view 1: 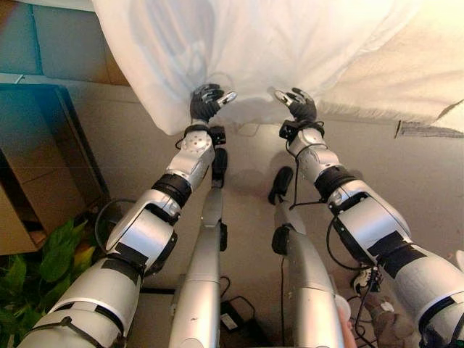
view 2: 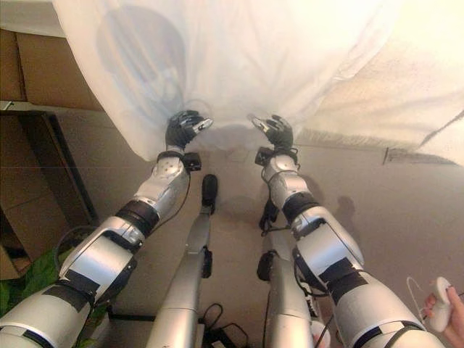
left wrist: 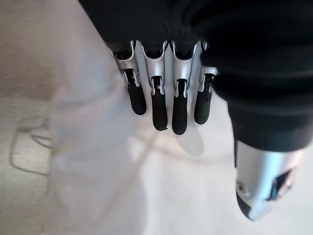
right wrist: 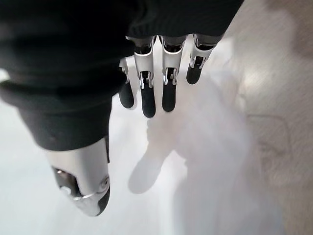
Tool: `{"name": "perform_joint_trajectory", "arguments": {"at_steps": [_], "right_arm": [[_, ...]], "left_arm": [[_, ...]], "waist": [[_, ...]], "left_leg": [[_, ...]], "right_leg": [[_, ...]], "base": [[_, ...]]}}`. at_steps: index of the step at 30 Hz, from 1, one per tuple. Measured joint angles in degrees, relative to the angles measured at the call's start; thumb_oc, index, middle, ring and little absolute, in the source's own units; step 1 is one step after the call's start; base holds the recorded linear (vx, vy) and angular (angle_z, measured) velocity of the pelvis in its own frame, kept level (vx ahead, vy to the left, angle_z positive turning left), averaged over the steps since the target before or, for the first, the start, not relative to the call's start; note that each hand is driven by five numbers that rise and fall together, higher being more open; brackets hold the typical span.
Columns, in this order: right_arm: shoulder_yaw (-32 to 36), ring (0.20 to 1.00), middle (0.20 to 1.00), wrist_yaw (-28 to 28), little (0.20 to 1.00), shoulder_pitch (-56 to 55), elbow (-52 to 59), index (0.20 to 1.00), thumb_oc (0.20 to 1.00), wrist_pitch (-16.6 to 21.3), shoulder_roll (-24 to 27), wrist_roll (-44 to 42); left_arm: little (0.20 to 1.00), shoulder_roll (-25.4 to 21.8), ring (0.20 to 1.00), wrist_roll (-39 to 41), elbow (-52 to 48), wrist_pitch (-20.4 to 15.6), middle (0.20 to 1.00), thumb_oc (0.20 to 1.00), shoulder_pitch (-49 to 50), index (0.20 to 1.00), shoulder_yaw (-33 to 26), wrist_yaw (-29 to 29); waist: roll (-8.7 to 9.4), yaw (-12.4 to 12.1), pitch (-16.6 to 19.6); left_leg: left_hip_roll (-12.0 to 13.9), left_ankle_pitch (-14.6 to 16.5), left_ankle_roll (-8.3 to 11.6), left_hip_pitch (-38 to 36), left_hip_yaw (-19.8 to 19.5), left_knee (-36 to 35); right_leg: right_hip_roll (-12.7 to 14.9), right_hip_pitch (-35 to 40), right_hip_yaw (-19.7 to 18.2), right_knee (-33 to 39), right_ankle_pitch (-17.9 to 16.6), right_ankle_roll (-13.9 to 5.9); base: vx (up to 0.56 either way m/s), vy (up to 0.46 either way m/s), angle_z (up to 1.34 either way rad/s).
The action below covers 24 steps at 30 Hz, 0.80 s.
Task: Make the bed
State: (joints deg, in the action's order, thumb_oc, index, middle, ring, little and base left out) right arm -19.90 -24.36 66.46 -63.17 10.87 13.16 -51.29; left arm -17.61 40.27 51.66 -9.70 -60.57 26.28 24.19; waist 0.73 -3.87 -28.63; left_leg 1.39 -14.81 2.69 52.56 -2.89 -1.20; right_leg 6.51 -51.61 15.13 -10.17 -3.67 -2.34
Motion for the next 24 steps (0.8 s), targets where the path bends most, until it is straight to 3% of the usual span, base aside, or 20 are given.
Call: {"name": "perform_joint_trajectory", "arguments": {"at_steps": [4, 12, 19, 22, 24], "right_arm": [[4.1, 1.0, 1.0, -0.7, 1.0, -5.3, 0.3, 1.0, 1.0, 0.1, 0.4, 0.1], [15.3, 1.0, 1.0, -1.1, 1.0, -25.1, -3.2, 1.0, 1.0, 0.4, 3.2, 0.0], [17.5, 1.0, 1.0, -0.3, 1.0, -37.4, -6.1, 1.0, 1.0, -0.1, 2.5, 0.8], [17.1, 1.0, 1.0, 1.8, 1.0, -41.7, -6.0, 1.0, 1.0, -1.1, 1.7, 4.0], [16.5, 1.0, 1.0, 3.6, 1.0, -44.8, -5.5, 1.0, 1.0, -1.9, 0.9, 7.3]], "left_arm": [[1.0, -0.8, 1.0, -0.1, 2.1, 1.2, 1.0, 1.0, 5.5, 1.0, -1.7, -0.1], [1.0, -2.5, 1.0, 1.8, 8.7, 1.6, 1.0, 1.0, 24.4, 1.0, -16.2, -0.8], [1.0, -1.2, 1.0, 1.3, 12.3, 1.9, 1.0, 1.0, 34.2, 1.0, -19.0, -2.3], [1.0, 1.2, 1.0, -1.4, 13.8, 2.8, 1.0, 1.0, 36.7, 1.0, -19.6, -4.2], [1.0, 2.3, 1.0, -4.1, 13.7, 2.9, 1.0, 1.0, 40.3, 1.0, -19.4, -6.2]], "waist": [[-0.04, 0.2, 0.0], [-0.24, 1.7, -0.1], [-0.8, 3.2, -0.5], [-1.18, 3.8, -0.8], [-1.12, 4.3, -0.8]], "left_leg": [[0.1, 0.0, 0.0, -0.7, 0.7, 0.2], [-0.4, 0.3, 0.28, -3.4, 2.3, 0.5], [-1.3, 0.9, -0.28, -7.8, 3.0, 2.6], [-1.1, 2.2, -0.54, -14.3, 3.1, 4.2], [-0.9, 3.2, -0.38, -22.2, 3.6, 4.1]], "right_leg": [[0.2, 0.1, -0.3, -0.7, 0.0, 0.0], [1.6, 0.1, -0.7, -5.7, 2.2, -0.02], [3.2, 1.8, -2.3, -13.7, 5.8, 0.82], [3.4, 8.8, -2.2, -14.8, 6.8, 1.33], [2.9, 17.4, -2.1, -13.1, 7.7, 0.66]], "base": [[-0.03, 0.027, -0.05], [-0.05, 0.026, -0.02], [-0.02, 0.002, 0.08], [0.0, -0.009, 0.05], [0.04, -0.02, -0.02]]}}
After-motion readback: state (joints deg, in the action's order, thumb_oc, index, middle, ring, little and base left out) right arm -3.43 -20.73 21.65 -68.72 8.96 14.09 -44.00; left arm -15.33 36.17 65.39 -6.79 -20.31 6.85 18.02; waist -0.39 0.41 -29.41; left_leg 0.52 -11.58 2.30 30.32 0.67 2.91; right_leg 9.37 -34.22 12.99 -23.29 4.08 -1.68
